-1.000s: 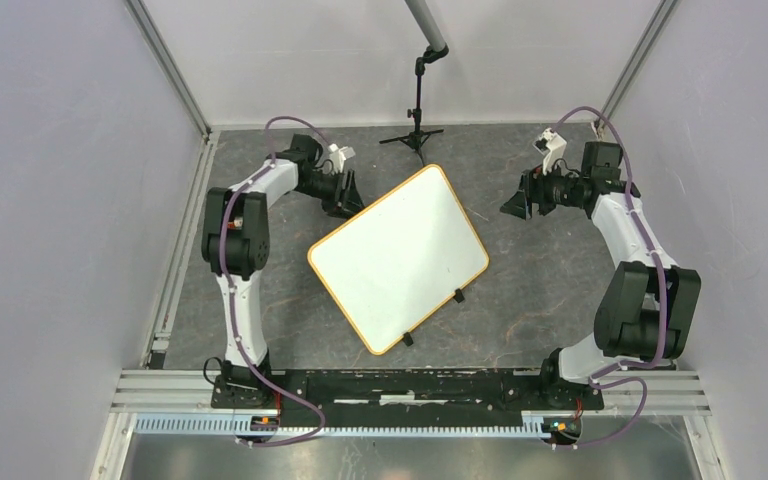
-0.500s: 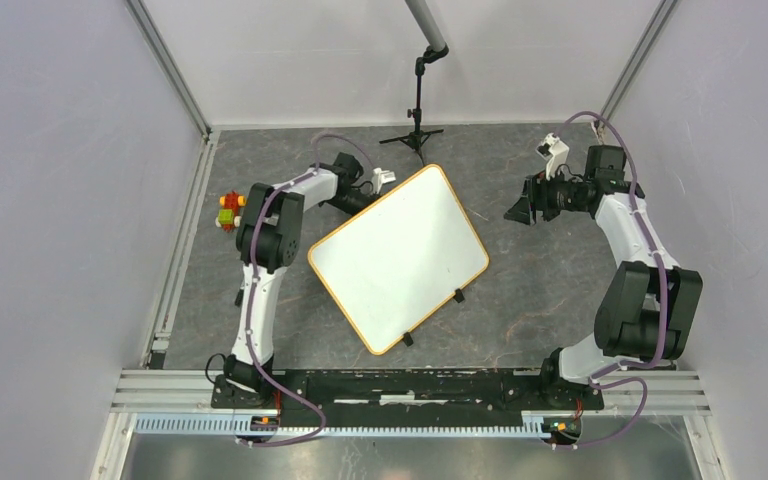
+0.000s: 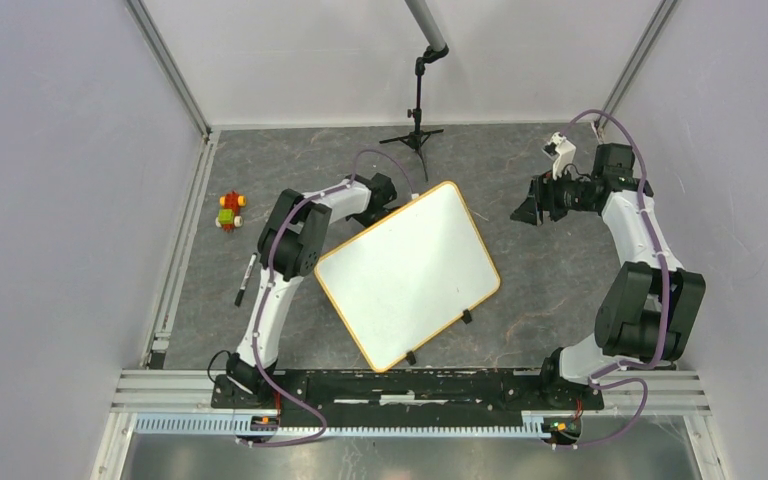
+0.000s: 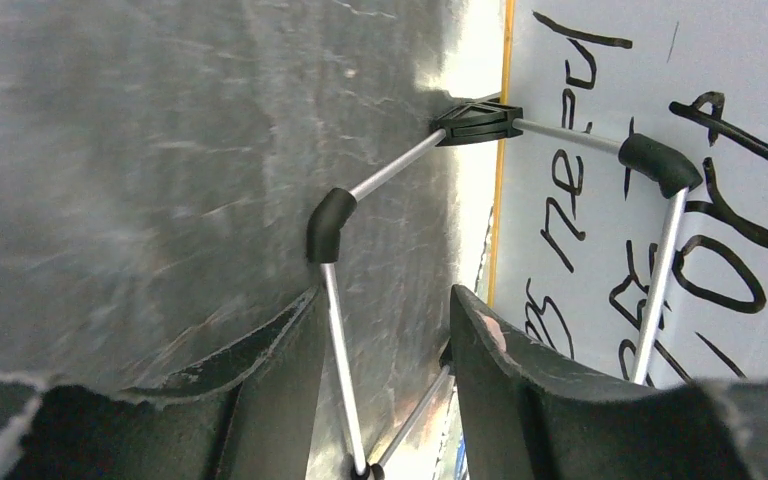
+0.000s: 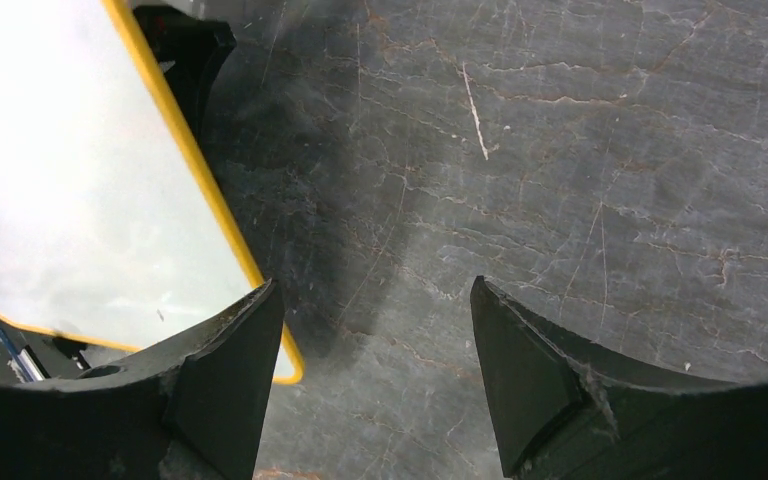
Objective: Write a sentence on the whiteboard
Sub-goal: Move the whiteboard to the center of the board.
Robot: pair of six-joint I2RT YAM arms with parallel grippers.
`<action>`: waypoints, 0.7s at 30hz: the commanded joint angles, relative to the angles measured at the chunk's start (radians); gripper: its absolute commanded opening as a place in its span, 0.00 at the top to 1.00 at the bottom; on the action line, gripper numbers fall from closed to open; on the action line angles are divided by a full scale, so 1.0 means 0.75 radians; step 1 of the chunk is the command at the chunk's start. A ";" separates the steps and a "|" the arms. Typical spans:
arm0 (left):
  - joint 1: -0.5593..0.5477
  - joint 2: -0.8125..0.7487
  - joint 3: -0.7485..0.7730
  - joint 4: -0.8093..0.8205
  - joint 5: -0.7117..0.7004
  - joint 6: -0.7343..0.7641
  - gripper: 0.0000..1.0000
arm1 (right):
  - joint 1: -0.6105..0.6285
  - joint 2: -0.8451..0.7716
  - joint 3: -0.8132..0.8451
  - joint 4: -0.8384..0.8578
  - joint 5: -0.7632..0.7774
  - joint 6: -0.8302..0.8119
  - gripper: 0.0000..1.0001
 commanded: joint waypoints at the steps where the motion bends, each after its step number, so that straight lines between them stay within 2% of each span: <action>1: -0.082 0.047 -0.050 -0.078 -0.018 0.142 0.44 | -0.004 -0.027 0.057 -0.030 -0.031 -0.030 0.25; 7: -0.127 0.038 -0.058 -0.077 -0.057 0.146 0.44 | -0.004 -0.025 0.049 -0.055 -0.053 -0.052 0.25; 11: -0.122 0.008 -0.010 -0.077 -0.089 0.111 0.40 | -0.005 -0.033 0.049 -0.069 -0.062 -0.069 0.25; 17: 0.075 -0.140 0.118 0.027 -0.143 -0.075 0.30 | -0.003 -0.069 0.055 -0.083 -0.066 -0.097 0.23; 21: 0.248 -0.271 0.237 0.042 -0.241 -0.162 0.18 | -0.005 -0.090 0.078 -0.101 -0.082 -0.115 0.20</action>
